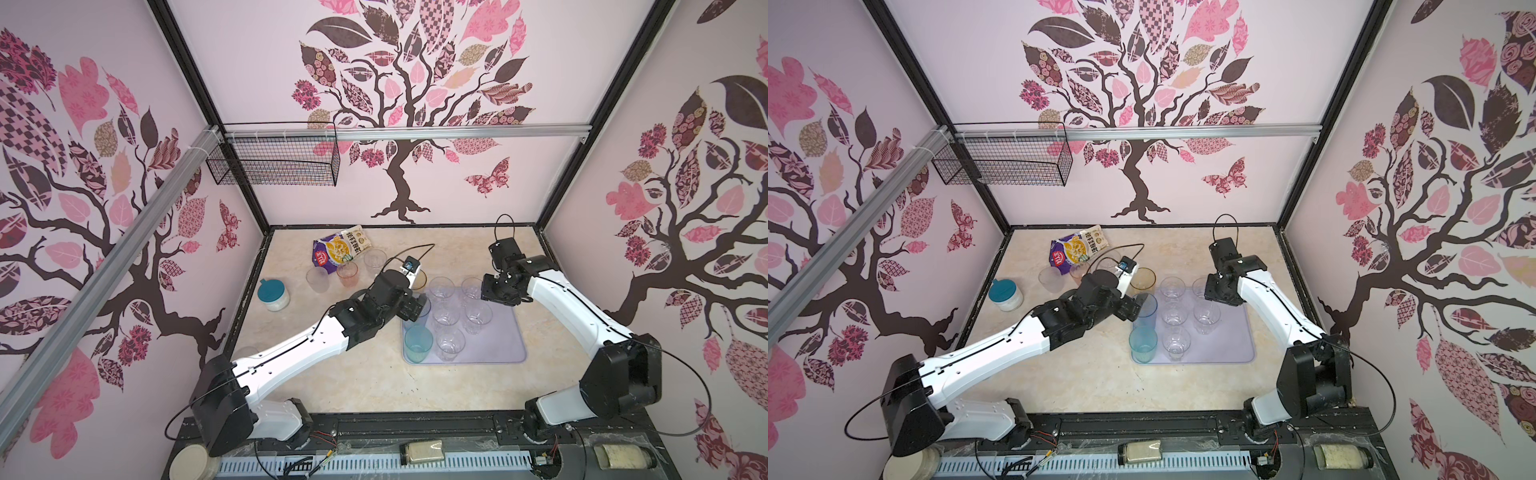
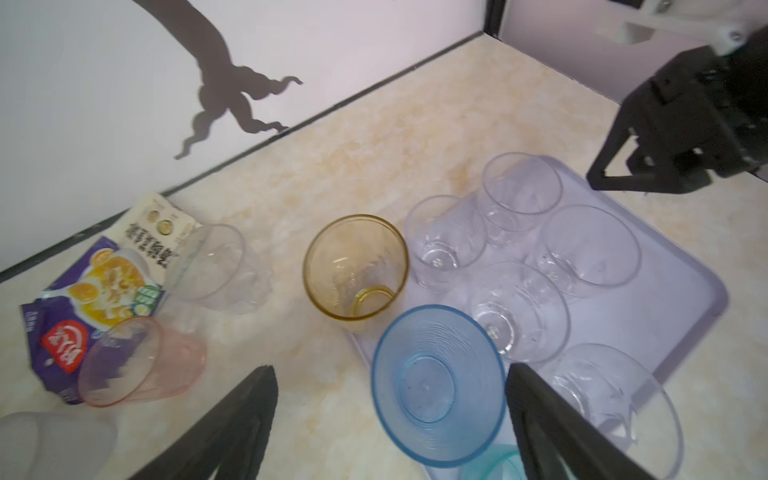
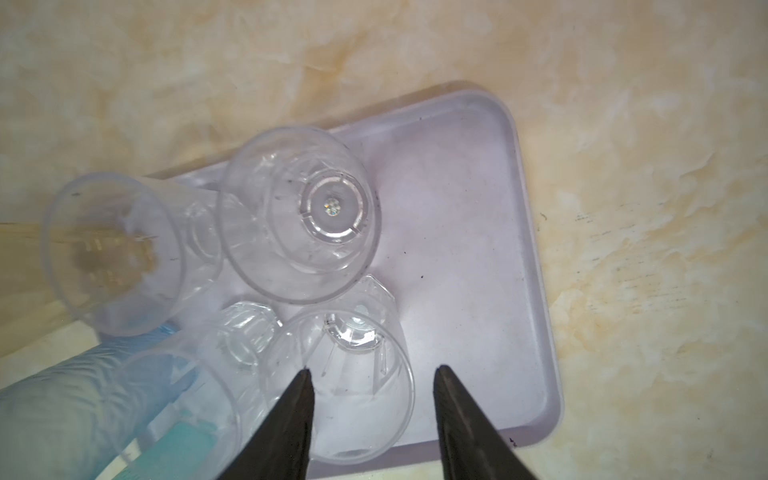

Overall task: Place the glasses into the tray
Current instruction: 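Move the left gripper to the clear glass by the snack bag while the right lifts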

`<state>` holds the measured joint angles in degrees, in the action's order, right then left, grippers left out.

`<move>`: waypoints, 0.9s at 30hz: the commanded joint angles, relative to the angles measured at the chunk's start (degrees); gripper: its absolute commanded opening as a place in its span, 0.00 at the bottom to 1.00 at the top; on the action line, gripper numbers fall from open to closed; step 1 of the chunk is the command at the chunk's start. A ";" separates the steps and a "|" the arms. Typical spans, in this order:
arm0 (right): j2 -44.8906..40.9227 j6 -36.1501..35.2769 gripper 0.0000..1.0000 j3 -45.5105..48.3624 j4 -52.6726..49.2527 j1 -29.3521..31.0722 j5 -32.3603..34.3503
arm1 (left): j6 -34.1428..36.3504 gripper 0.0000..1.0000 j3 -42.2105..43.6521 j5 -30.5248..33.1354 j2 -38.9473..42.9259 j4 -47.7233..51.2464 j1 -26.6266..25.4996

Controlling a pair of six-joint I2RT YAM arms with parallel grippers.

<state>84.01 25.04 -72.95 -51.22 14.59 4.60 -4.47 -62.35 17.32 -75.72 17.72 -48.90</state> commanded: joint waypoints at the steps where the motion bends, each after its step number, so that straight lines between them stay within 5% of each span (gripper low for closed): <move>1: -1.54 -0.35 0.51 -4.61 -2.62 1.99 -1.25 | -0.38 0.90 1.47 2.44 2.58 2.29 4.56; 7: 2.47 0.61 0.51 -9.98 0.35 5.56 -4.85 | -8.25 0.84 -0.29 -8.08 2.66 8.56 19.34; 16: 5.75 1.29 0.51 -12.39 3.36 7.73 -9.15 | -11.77 0.75 -11.45 -20.64 -10.61 10.64 29.51; 27: 2.40 -0.16 0.51 -6.40 3.79 7.89 -8.89 | -6.06 0.70 -30.72 -22.01 -29.70 17.95 33.12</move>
<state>89.25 25.47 -79.09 -46.98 22.13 -4.32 -13.19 -88.25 -2.98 -102.43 31.88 -16.27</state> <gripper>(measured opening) 0.513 0.699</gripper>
